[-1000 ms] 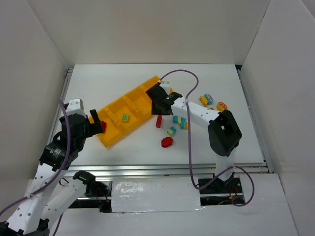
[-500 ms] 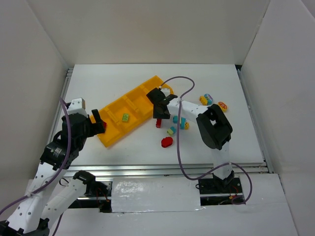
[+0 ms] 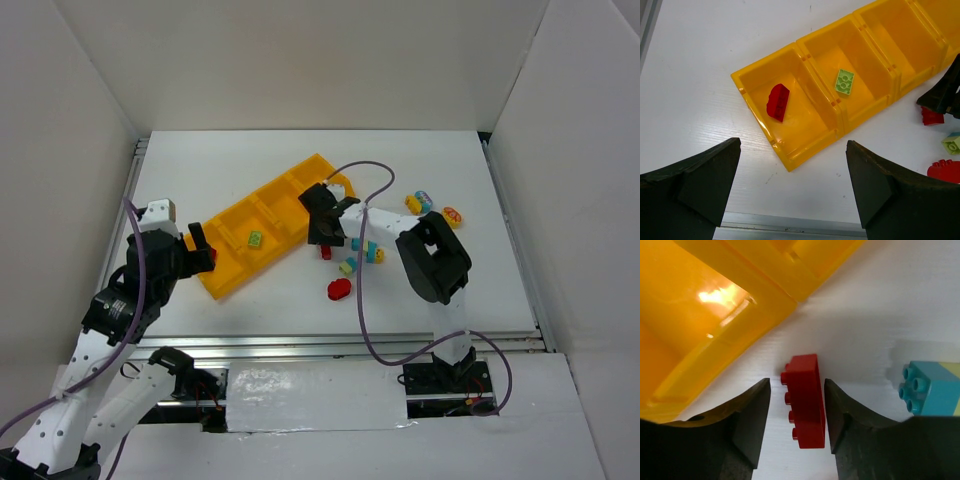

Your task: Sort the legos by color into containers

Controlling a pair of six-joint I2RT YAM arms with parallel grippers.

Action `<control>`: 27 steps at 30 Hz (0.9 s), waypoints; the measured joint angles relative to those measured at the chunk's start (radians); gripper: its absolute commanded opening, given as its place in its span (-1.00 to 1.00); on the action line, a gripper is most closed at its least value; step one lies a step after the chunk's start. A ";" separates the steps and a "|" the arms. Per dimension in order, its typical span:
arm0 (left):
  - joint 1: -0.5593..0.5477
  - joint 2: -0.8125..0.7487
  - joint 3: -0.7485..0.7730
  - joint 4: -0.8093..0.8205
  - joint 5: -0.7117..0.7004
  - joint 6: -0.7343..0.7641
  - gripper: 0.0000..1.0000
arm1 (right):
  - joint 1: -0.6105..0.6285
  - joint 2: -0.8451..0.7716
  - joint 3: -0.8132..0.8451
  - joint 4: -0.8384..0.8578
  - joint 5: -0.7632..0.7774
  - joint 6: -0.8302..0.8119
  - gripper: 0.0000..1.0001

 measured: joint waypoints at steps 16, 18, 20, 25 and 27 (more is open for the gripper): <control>0.000 0.002 0.000 0.003 0.002 0.002 0.99 | 0.006 -0.033 -0.083 0.010 -0.002 0.011 -0.83; 0.000 0.003 0.000 0.004 0.003 0.002 0.99 | 0.021 -0.050 -0.084 0.006 0.003 0.011 -0.84; 0.000 0.008 0.000 0.004 0.001 0.002 0.99 | 0.050 -0.084 -0.084 0.002 0.010 0.006 -0.84; 0.000 0.012 0.000 -0.002 -0.042 -0.005 0.99 | 0.176 -0.212 -0.059 0.003 -0.006 -0.019 -0.84; 0.001 0.011 0.000 -0.013 -0.081 -0.021 0.99 | 0.224 -0.234 -0.024 0.033 -0.065 -0.046 -0.85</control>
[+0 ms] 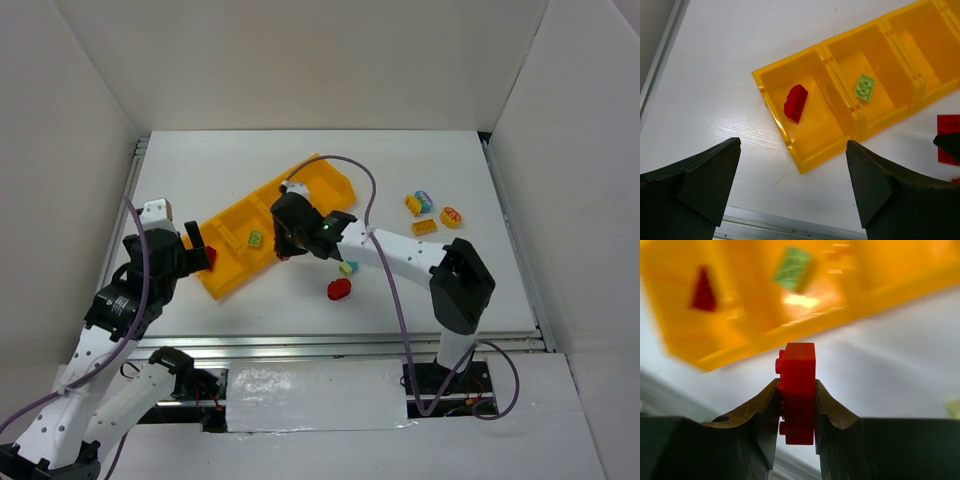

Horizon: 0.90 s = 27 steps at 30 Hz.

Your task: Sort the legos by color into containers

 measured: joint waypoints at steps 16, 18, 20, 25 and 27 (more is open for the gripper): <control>0.014 -0.182 0.007 -0.097 -0.268 -0.121 0.99 | 0.075 0.365 0.396 0.275 -0.339 -0.116 -0.55; 0.015 -0.182 0.008 -0.097 -0.274 -0.126 0.99 | 0.076 0.411 0.468 0.271 -0.339 -0.119 -0.05; 0.016 -0.177 0.008 -0.099 -0.275 -0.132 0.99 | 0.078 0.437 0.507 0.266 -0.336 -0.118 0.25; 0.018 -0.154 0.008 -0.098 -0.273 -0.132 0.99 | 0.083 0.447 0.513 0.243 -0.337 -0.123 0.67; 0.018 -0.148 0.008 -0.098 -0.267 -0.132 0.99 | 0.085 0.447 0.518 0.232 -0.337 -0.132 0.70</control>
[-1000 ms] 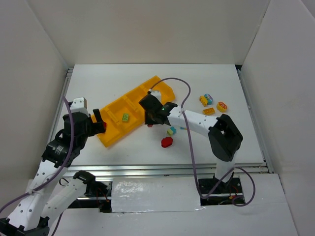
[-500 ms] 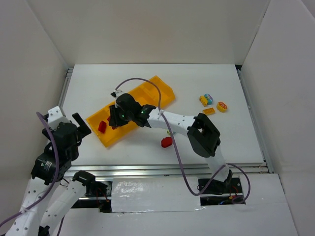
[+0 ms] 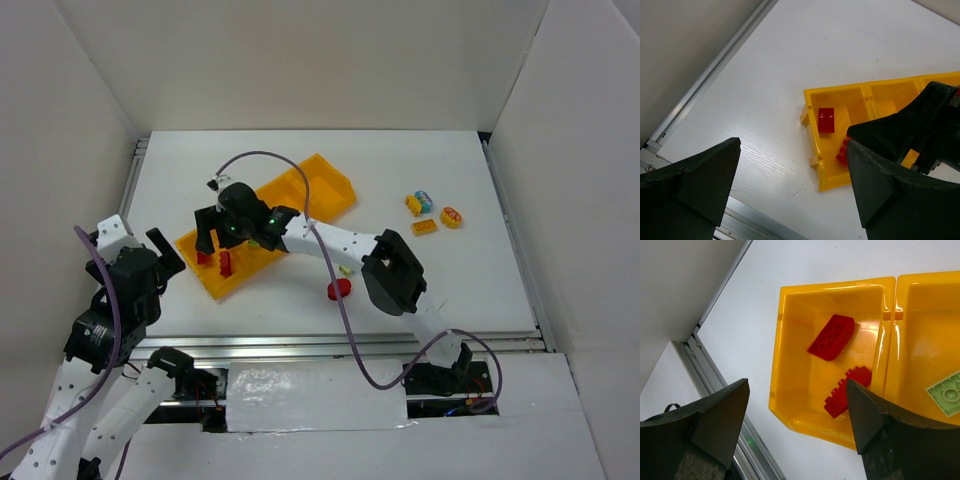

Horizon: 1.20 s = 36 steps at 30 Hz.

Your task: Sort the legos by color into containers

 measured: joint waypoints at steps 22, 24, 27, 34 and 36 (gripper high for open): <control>0.001 0.024 0.000 0.026 0.093 0.051 0.99 | -0.149 -0.778 -0.792 -0.327 0.467 0.167 0.98; 0.001 0.028 -0.001 0.037 0.113 0.056 0.99 | -0.172 -0.802 -0.888 -0.338 0.469 0.203 0.98; 0.001 0.035 -0.002 0.051 0.138 0.071 0.99 | -0.177 -0.802 -0.966 -0.354 0.468 0.253 0.96; 0.001 0.076 -0.004 0.063 0.196 0.089 0.99 | -0.171 -0.707 -0.972 -0.342 0.468 0.315 0.99; 0.001 0.078 -0.005 0.064 0.208 0.100 0.99 | -0.171 -0.683 -0.973 -0.329 0.457 0.304 0.99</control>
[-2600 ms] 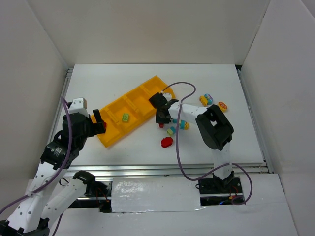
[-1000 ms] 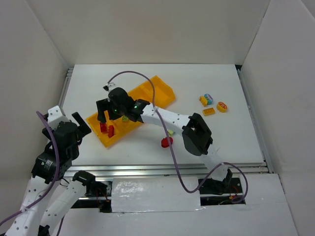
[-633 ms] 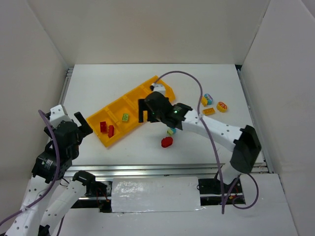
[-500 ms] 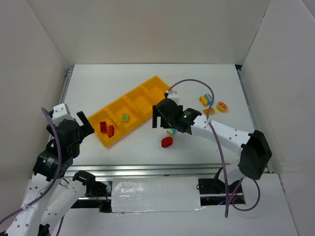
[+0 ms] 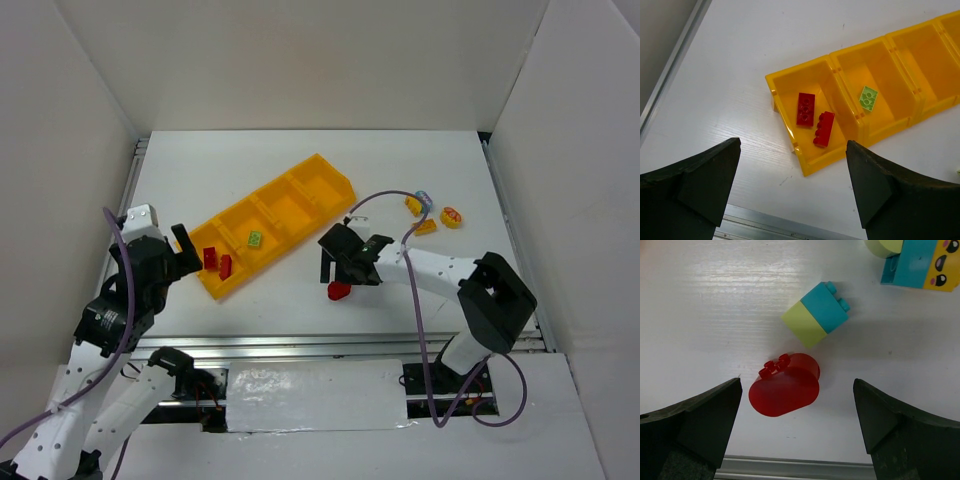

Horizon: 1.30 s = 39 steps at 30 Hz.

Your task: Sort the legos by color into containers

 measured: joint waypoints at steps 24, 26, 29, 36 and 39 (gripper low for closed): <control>0.000 0.013 -0.003 0.022 0.040 0.006 0.99 | 0.058 0.108 -0.010 0.086 -0.065 -0.083 -0.30; 0.000 0.013 -0.003 0.021 0.040 0.006 0.99 | 0.069 0.107 -0.010 0.086 -0.063 -0.085 -0.95; 0.000 0.013 -0.003 0.021 0.040 0.006 0.99 | 0.100 0.107 -0.008 0.087 -0.057 -0.091 -0.96; 0.000 0.012 -0.002 0.020 0.027 0.005 0.99 | 0.179 0.107 0.088 0.077 -0.071 -0.120 -0.94; 0.000 0.002 -0.002 0.016 0.001 0.001 0.99 | 0.197 0.107 0.159 0.101 -0.112 -0.138 -0.94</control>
